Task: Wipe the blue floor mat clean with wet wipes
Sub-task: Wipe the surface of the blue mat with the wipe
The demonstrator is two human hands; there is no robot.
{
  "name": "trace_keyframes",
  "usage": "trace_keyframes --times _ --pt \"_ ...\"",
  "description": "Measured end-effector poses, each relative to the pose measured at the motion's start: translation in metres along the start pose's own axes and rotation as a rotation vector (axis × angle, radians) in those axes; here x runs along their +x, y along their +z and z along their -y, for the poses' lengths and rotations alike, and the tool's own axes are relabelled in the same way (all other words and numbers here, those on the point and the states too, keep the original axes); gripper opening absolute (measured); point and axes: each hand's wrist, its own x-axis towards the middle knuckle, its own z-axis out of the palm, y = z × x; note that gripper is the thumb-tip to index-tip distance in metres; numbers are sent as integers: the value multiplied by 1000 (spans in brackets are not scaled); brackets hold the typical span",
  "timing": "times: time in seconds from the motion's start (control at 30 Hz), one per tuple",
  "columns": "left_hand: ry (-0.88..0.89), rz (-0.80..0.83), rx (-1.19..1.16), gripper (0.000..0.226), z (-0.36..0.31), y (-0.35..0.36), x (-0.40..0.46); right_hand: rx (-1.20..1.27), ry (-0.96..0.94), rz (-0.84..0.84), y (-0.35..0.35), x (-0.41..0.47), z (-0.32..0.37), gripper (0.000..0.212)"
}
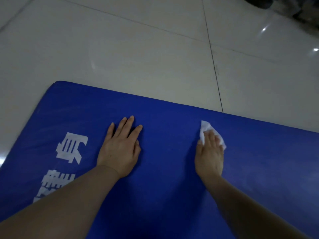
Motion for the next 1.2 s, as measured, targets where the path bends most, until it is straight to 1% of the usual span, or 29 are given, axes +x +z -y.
trace_keyframes --times 0.03,0.07,0.13,0.2,0.23,0.27,0.3,0.37,0.4,0.43,0.53,0.57,0.6,0.67,0.77,0.8,0.87,0.9,0.93,0.97,1.0,1.13,1.17,1.2 --pt "-1 -5 -4 60 0 0 0 -2 -26 3 3 -4 14 50" --pt "0 -3 -10 60 0 -1 0 -19 -96 -9 8 -8 31 50" --pt "4 1 -21 61 0 -1 0 -50 -294 -38 19 -20 69 53" --pt "18 5 -23 64 1 -2 1 -62 -517 39 28 -35 99 57" --pt "25 8 -27 65 0 -3 1 -56 -589 90 31 -42 106 57" --pt "27 8 -34 63 0 -4 1 -40 -620 112 31 -45 107 57" --pt "22 10 -41 60 0 -5 0 -22 -609 111 28 -45 101 56" --pt "6 11 -52 53 0 -5 -1 -30 -519 56 21 -41 73 52" --pt "2 -2 -58 52 -1 -4 -1 -41 -441 20 16 -38 54 49" --pt "2 -14 -58 50 -1 -4 -2 -40 -341 19 9 -35 34 47" --pt "6 -25 -61 56 -1 -4 -1 -29 -12 81 -8 -31 -8 51" --pt "4 -23 -68 56 -2 -4 -1 -25 51 80 -10 -33 -12 52" --pt "0 -13 -72 54 -2 -4 -1 -11 73 78 -7 -34 -10 52" --pt "-8 -12 -78 51 -2 -4 -1 -6 -6 55 3 -40 9 51" --pt "-9 -11 -91 50 -1 -4 -1 -34 -277 -10 17 -56 58 53" --pt "-7 -8 -90 51 0 -4 -1 -17 -373 2 21 -64 73 53" --pt "8 -8 -91 63 0 -4 0 26 -532 72 26 -77 91 50" --pt "14 -11 -93 66 0 -5 0 32 -577 83 27 -80 91 50" --pt "13 -12 -93 65 0 -4 0 28 -590 69 27 -78 85 48" --pt "4 -16 -95 61 0 -4 -1 18 -554 51 25 -74 72 48" --pt "-3 -22 -97 58 0 -5 -1 23 -461 45 21 -68 57 50" --pt "-11 0 -92 53 -2 -5 -1 62 94 7 -4 -43 -5 52" --pt "-11 2 -93 54 -1 -5 -1 73 168 8 -7 -42 -11 53" --pt "-14 -4 -97 54 -1 -6 -1 81 195 18 -9 -42 -9 53"
